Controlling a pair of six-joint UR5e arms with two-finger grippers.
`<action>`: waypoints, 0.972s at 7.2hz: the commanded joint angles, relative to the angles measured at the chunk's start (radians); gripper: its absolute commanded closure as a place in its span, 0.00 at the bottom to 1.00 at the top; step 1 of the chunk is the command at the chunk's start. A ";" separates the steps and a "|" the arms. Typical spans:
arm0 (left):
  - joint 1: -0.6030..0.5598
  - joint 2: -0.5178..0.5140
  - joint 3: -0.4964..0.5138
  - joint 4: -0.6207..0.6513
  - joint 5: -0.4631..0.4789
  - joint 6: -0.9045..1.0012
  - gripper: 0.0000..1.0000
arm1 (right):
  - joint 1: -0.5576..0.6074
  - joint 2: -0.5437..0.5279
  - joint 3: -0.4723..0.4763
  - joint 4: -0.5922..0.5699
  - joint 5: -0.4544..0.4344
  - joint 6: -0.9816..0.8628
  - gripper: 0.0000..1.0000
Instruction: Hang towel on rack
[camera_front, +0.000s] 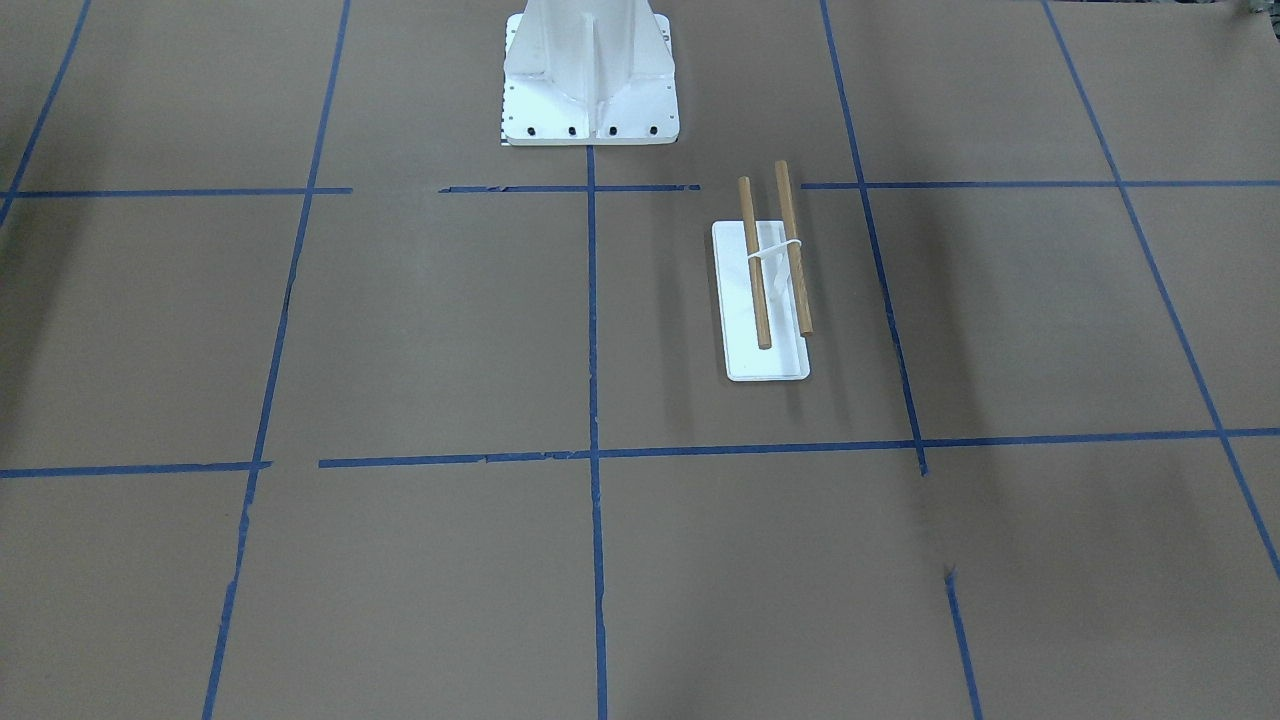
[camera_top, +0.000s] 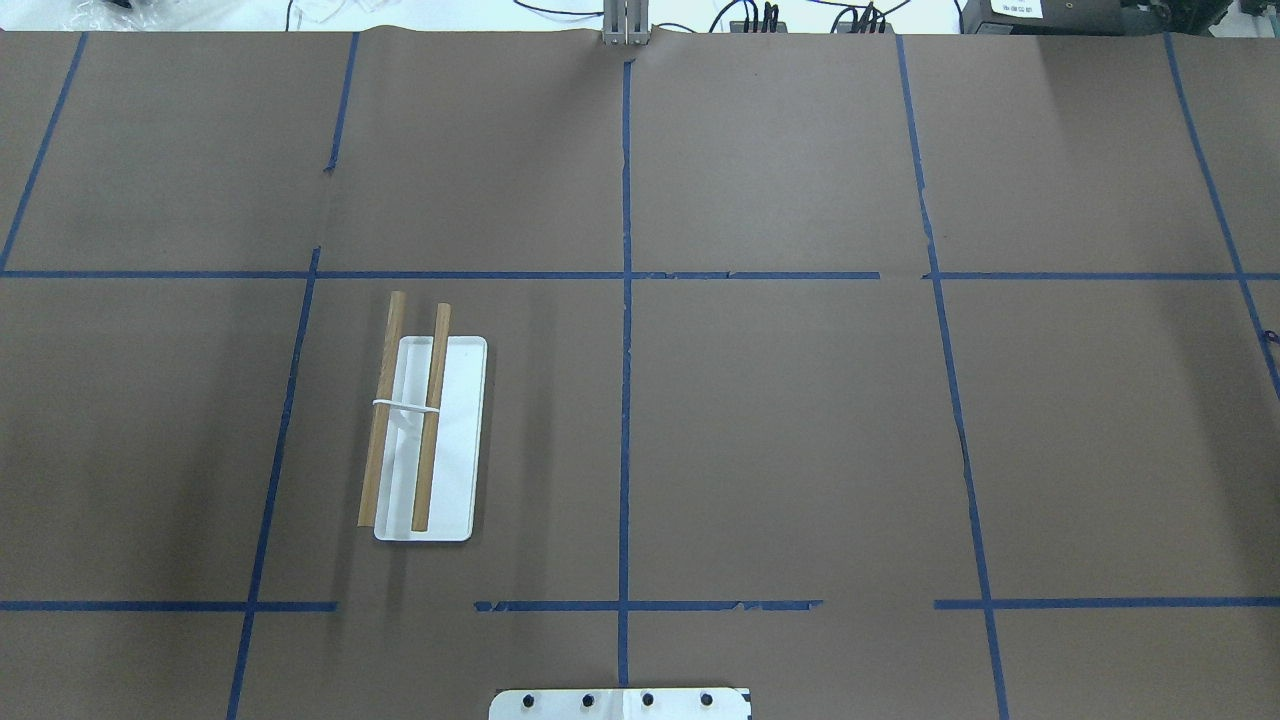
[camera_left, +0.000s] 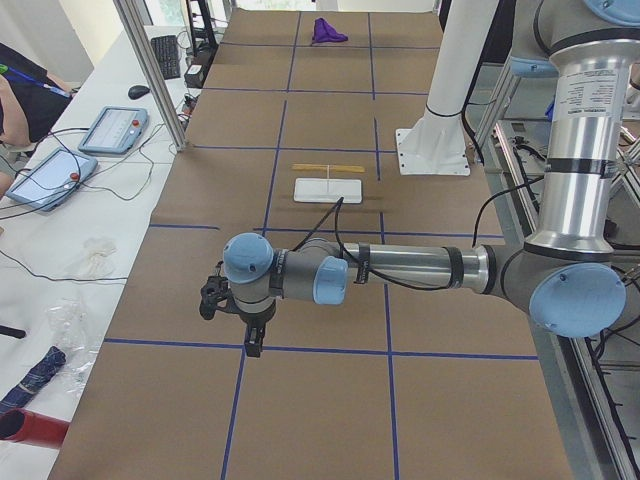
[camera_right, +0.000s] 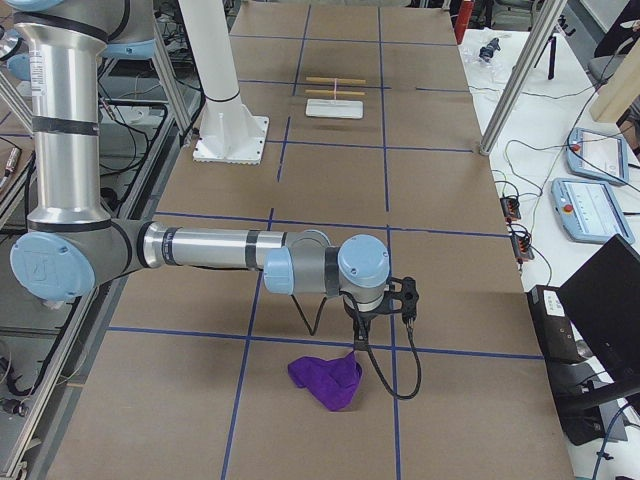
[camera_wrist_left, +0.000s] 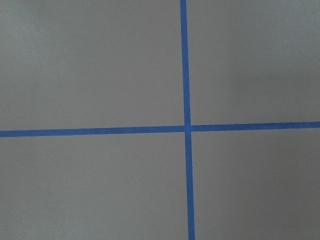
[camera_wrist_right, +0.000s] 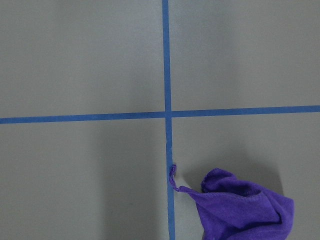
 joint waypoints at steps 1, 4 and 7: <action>0.000 0.000 -0.003 -0.002 0.000 0.000 0.00 | -0.003 0.000 0.003 0.005 -0.001 -0.003 0.00; 0.000 -0.001 -0.015 -0.002 -0.002 -0.002 0.00 | -0.041 0.046 -0.082 0.010 -0.015 -0.007 0.00; -0.002 0.000 -0.037 0.003 -0.002 -0.002 0.00 | -0.053 -0.006 -0.400 0.568 -0.104 -0.036 0.00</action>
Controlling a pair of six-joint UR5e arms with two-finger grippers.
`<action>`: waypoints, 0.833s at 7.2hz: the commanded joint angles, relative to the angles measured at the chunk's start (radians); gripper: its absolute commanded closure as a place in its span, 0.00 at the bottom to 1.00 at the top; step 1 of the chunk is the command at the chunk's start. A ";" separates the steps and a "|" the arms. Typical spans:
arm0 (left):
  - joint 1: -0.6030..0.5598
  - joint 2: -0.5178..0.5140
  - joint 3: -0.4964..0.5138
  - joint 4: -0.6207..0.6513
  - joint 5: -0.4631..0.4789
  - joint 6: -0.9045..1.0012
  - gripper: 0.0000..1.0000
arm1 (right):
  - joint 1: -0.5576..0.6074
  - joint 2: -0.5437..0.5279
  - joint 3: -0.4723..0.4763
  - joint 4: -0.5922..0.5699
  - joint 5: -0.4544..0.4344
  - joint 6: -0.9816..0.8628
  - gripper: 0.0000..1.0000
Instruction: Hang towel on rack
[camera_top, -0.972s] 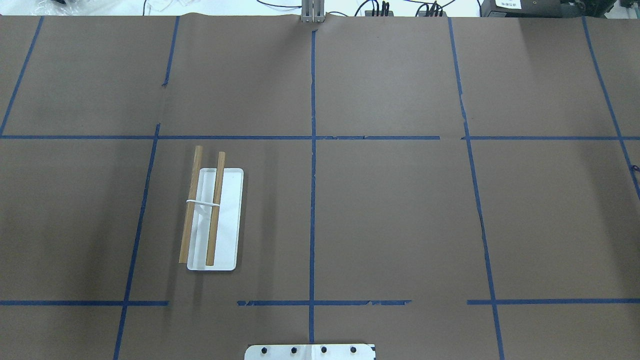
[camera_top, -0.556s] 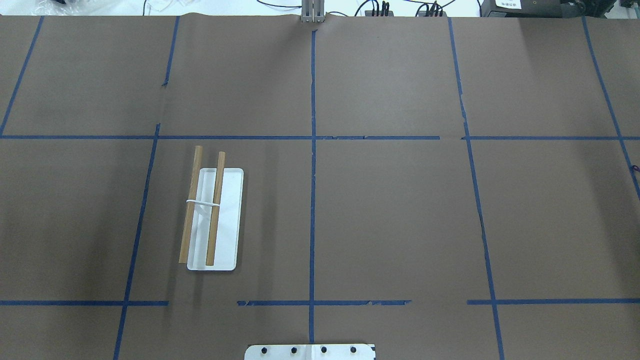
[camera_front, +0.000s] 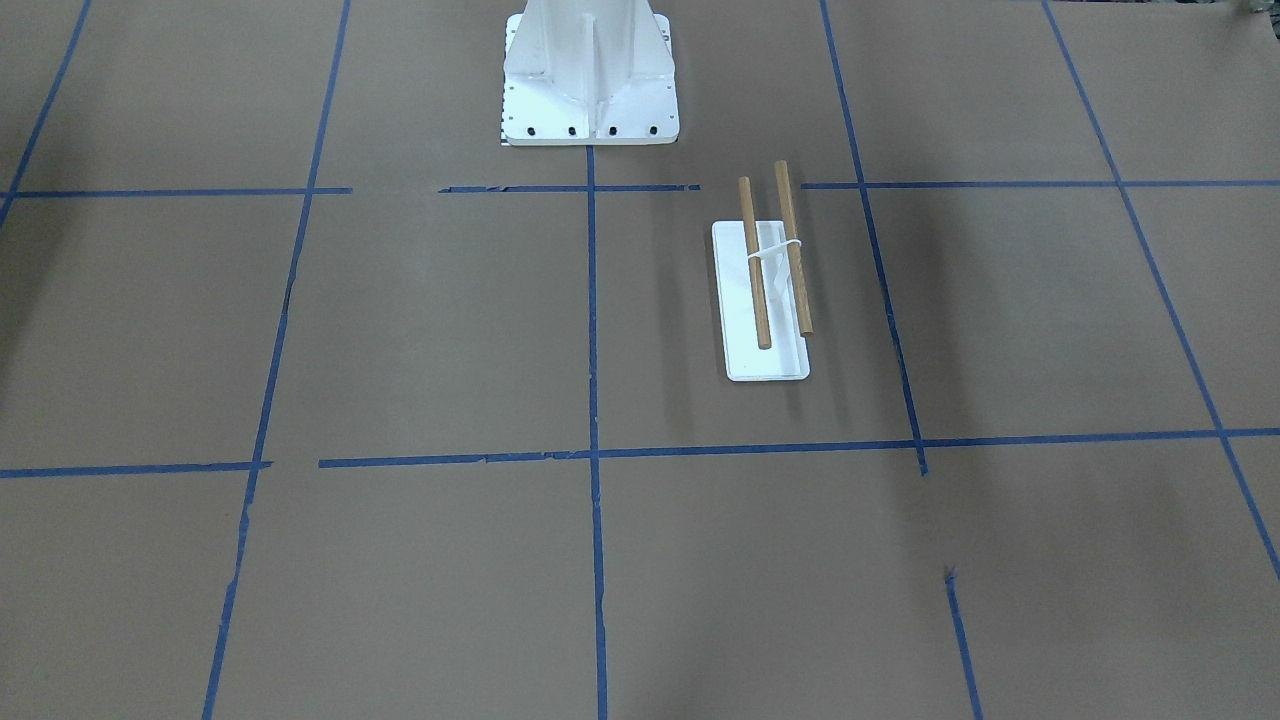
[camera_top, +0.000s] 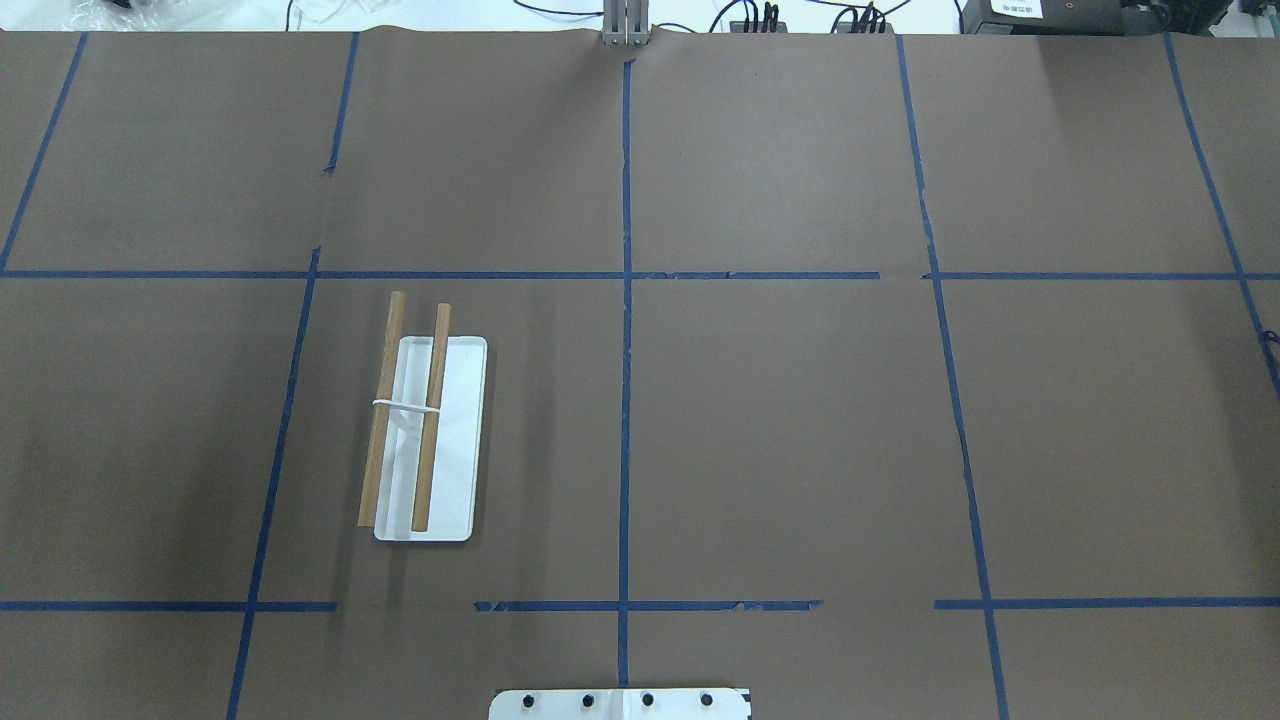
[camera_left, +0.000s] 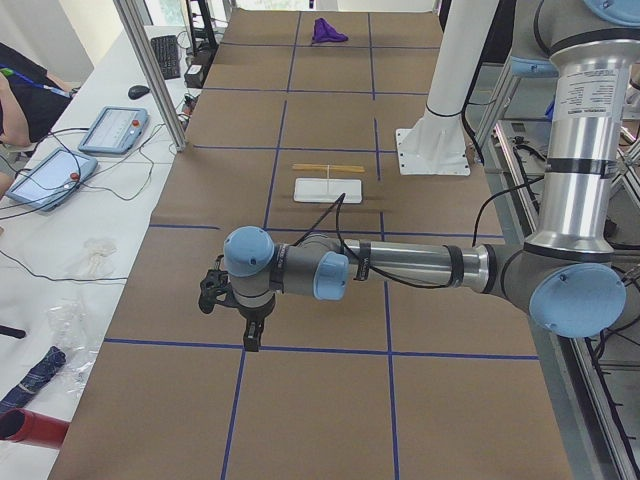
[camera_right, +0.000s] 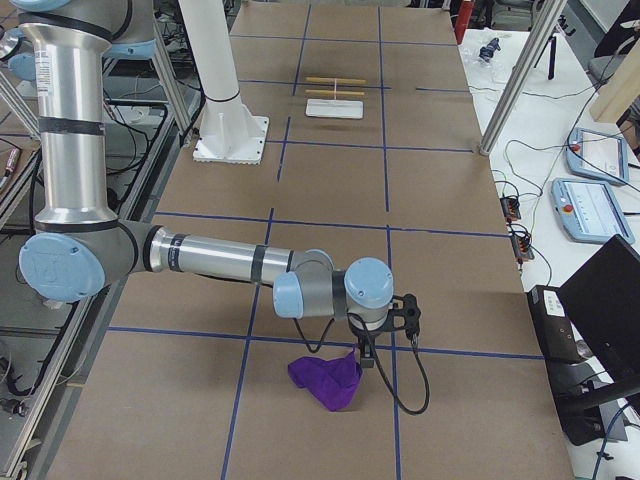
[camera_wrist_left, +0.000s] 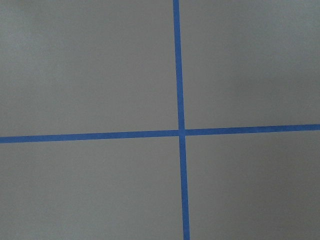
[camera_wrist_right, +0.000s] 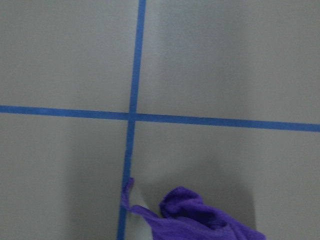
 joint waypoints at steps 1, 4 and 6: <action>0.001 0.000 -0.011 0.001 -0.001 -0.002 0.00 | -0.025 0.000 -0.240 0.307 -0.029 -0.086 0.00; -0.001 0.000 -0.012 0.001 -0.001 -0.002 0.00 | -0.075 -0.006 -0.268 0.306 -0.017 -0.148 0.00; -0.001 0.000 -0.012 -0.001 -0.001 -0.002 0.00 | -0.105 -0.005 -0.291 0.306 -0.020 -0.151 0.02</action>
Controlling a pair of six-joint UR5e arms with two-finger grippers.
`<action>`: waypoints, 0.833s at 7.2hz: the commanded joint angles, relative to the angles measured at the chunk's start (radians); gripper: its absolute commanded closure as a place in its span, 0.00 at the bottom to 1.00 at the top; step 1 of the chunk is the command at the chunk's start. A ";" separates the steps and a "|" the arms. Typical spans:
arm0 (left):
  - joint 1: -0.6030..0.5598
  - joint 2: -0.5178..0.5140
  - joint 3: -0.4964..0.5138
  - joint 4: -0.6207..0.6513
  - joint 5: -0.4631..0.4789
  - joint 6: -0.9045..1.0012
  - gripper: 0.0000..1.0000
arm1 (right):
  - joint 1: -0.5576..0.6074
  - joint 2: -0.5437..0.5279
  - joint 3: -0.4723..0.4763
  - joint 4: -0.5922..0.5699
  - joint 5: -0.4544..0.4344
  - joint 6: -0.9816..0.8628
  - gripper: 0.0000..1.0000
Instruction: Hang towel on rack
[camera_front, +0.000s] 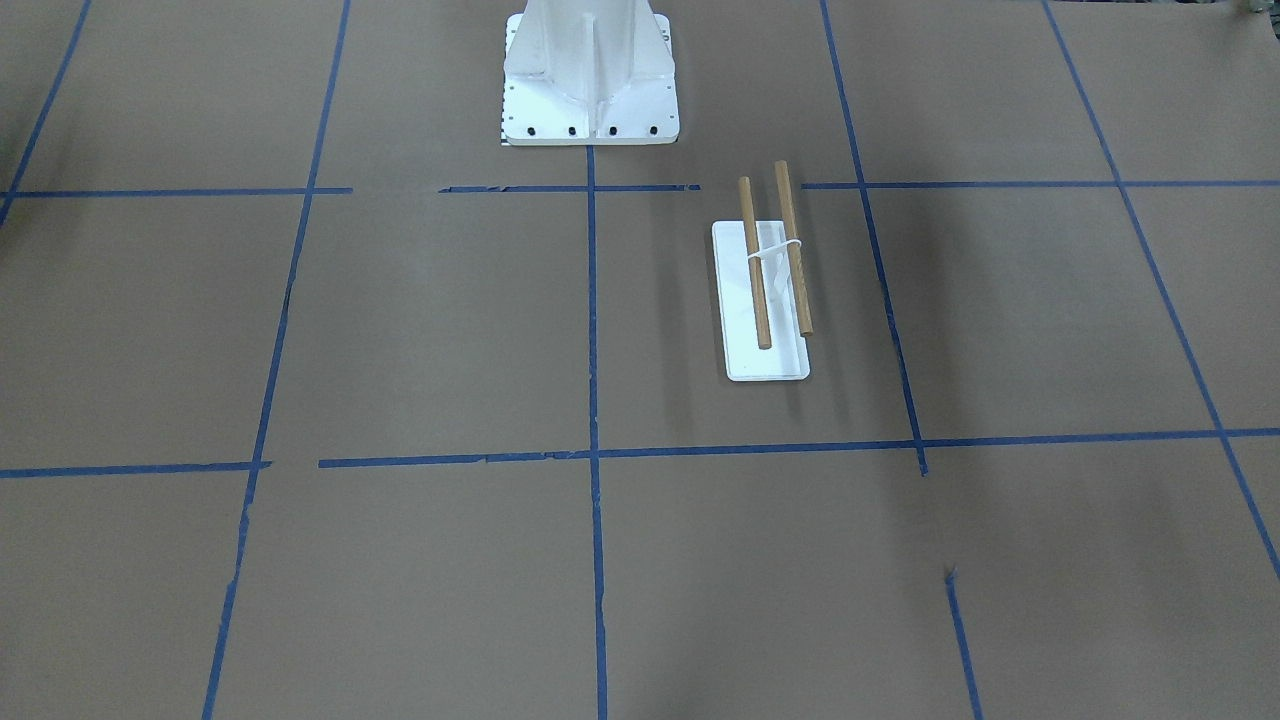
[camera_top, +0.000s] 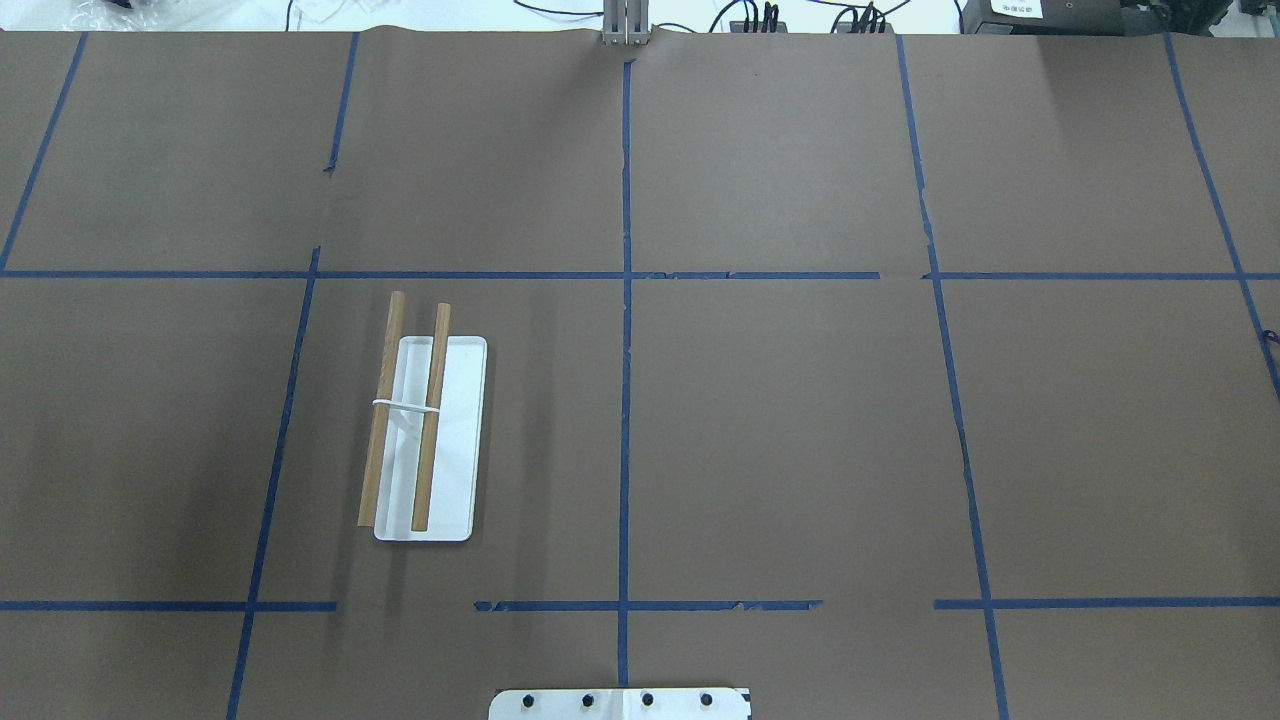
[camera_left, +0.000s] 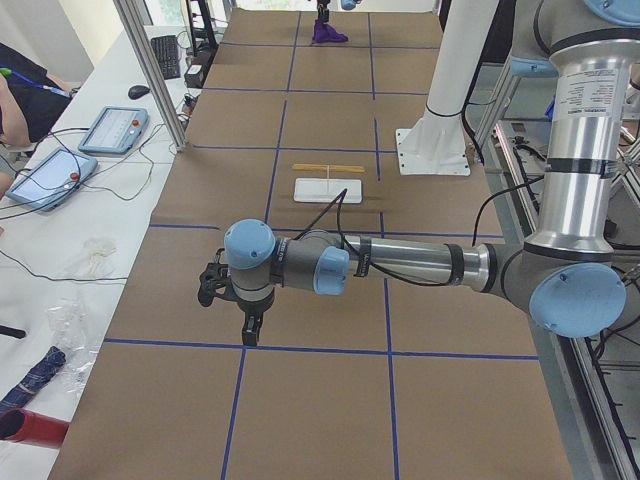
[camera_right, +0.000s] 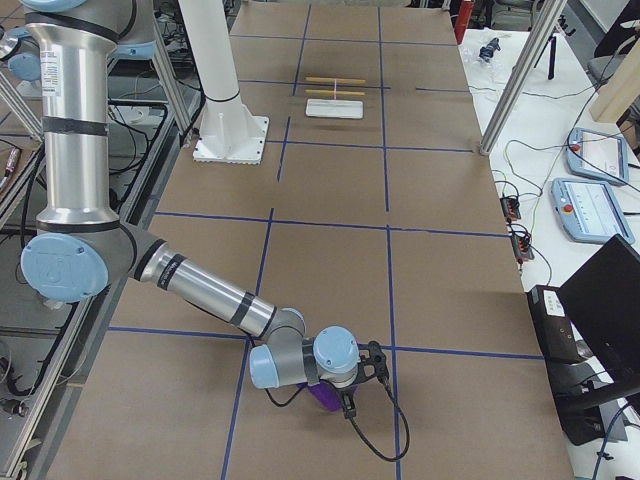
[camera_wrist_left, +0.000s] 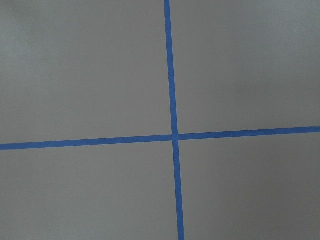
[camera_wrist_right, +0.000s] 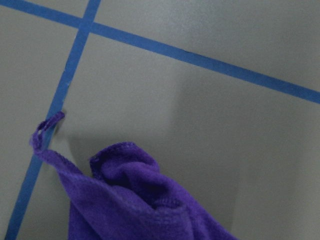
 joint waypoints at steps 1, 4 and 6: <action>-0.001 0.000 -0.002 0.000 0.000 0.001 0.00 | -0.018 0.005 -0.012 0.000 -0.002 -0.011 0.43; -0.001 0.000 -0.009 0.000 0.001 -0.001 0.00 | -0.018 0.011 -0.008 -0.006 0.006 -0.027 1.00; -0.001 0.000 -0.025 0.001 0.001 -0.001 0.00 | -0.013 0.043 0.009 -0.061 0.062 -0.027 1.00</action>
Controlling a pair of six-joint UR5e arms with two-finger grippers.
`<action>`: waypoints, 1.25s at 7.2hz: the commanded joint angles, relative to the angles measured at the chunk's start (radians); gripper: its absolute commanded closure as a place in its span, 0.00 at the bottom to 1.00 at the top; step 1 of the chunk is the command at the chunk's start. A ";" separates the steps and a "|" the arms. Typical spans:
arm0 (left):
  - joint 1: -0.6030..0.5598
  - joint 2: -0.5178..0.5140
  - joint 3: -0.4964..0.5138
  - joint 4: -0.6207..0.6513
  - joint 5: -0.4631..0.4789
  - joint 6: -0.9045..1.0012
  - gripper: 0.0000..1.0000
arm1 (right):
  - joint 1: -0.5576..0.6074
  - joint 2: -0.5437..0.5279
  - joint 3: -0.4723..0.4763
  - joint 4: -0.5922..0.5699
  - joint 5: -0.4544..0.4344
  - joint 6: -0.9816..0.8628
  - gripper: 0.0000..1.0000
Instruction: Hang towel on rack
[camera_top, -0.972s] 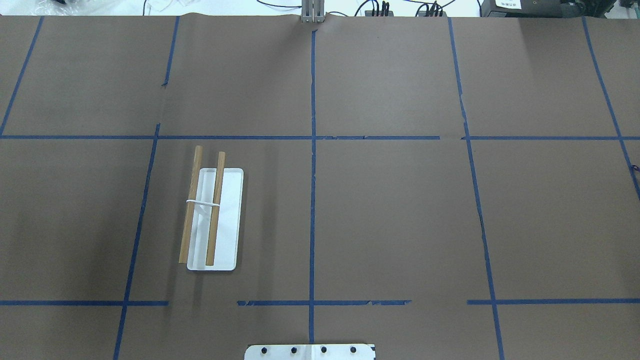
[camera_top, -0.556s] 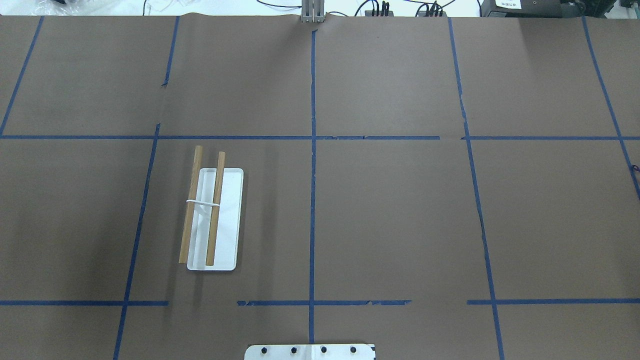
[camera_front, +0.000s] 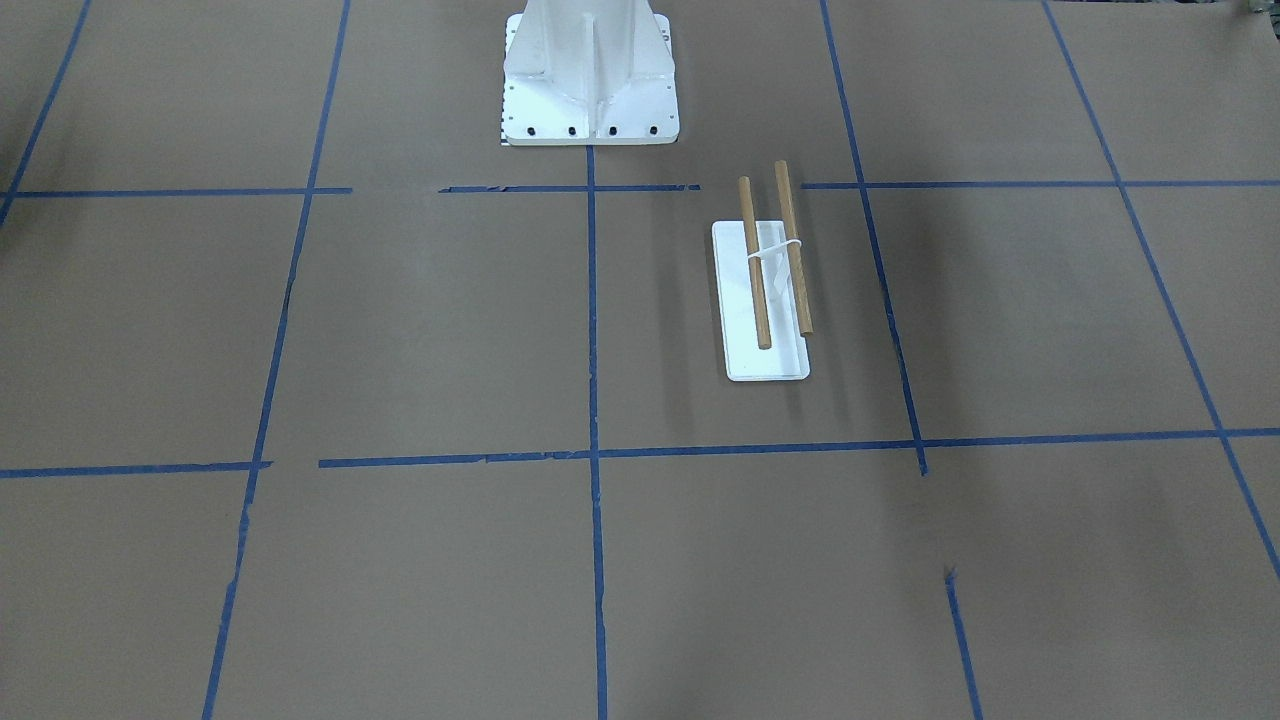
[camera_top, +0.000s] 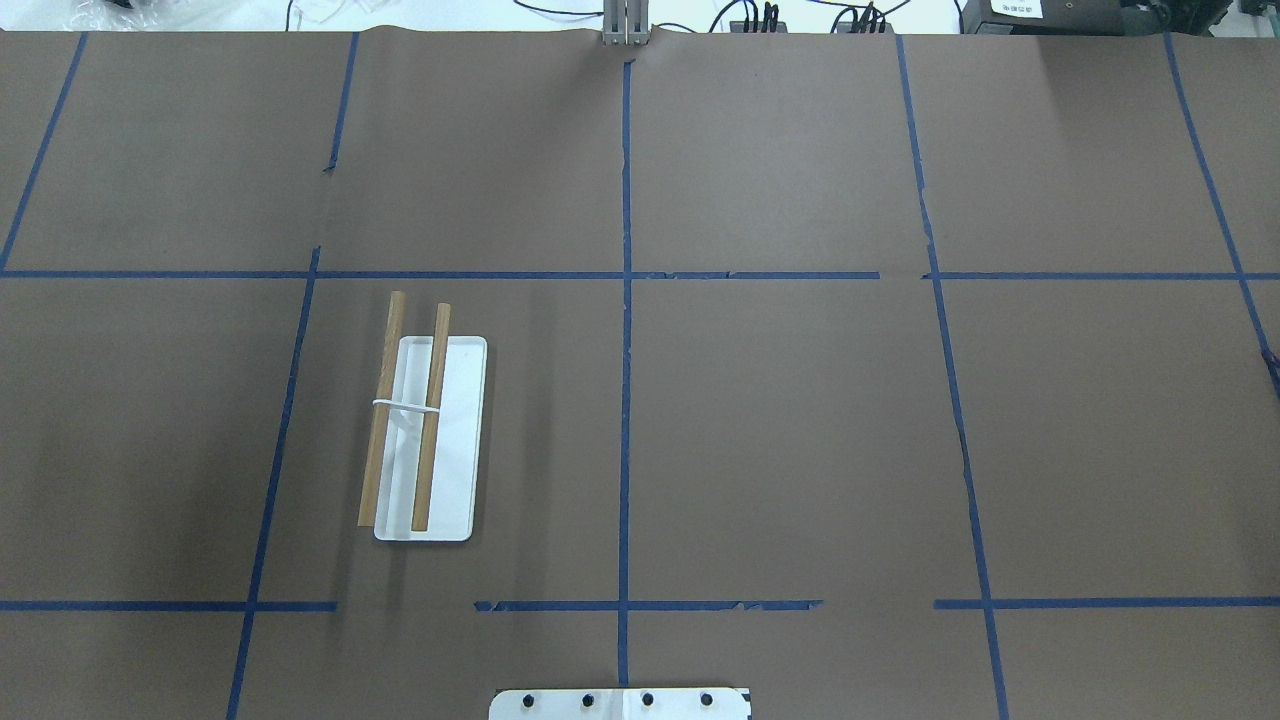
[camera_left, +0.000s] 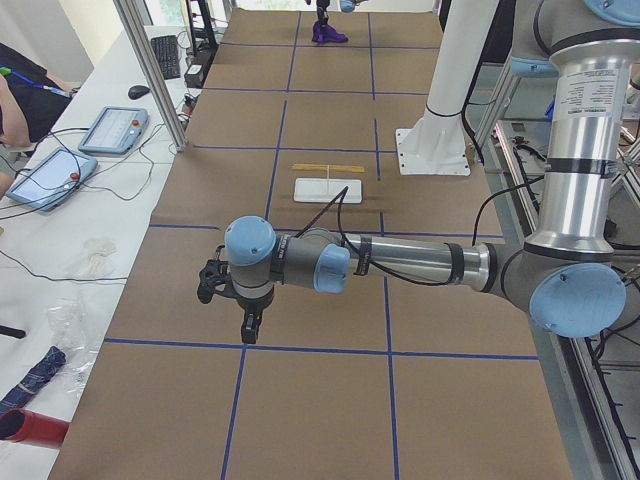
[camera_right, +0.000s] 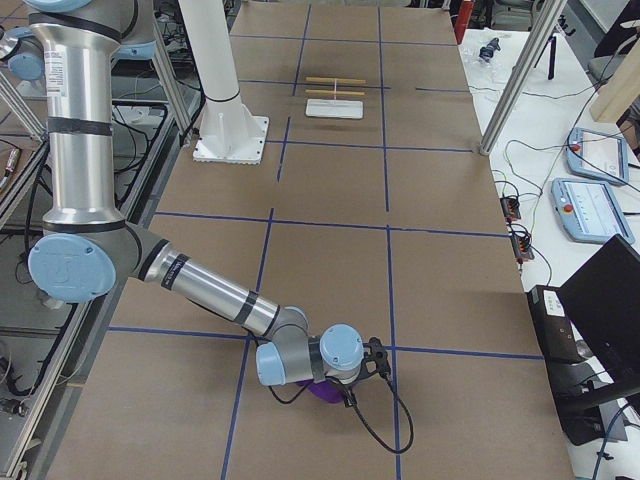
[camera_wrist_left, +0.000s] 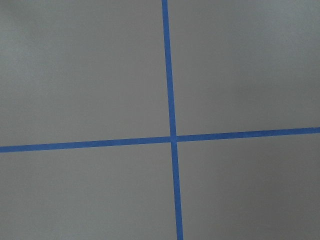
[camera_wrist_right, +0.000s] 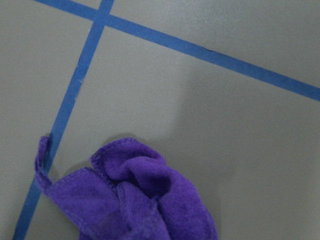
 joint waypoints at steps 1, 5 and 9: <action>0.000 0.000 -0.041 -0.001 -0.002 0.001 0.00 | 0.046 0.027 0.042 -0.036 0.109 -0.004 1.00; 0.065 -0.058 -0.107 -0.252 -0.002 -0.136 0.00 | 0.108 0.207 0.374 -0.446 0.286 0.010 1.00; 0.302 -0.341 -0.126 -0.256 0.008 -0.622 0.00 | -0.126 0.462 0.566 -0.550 0.170 0.478 1.00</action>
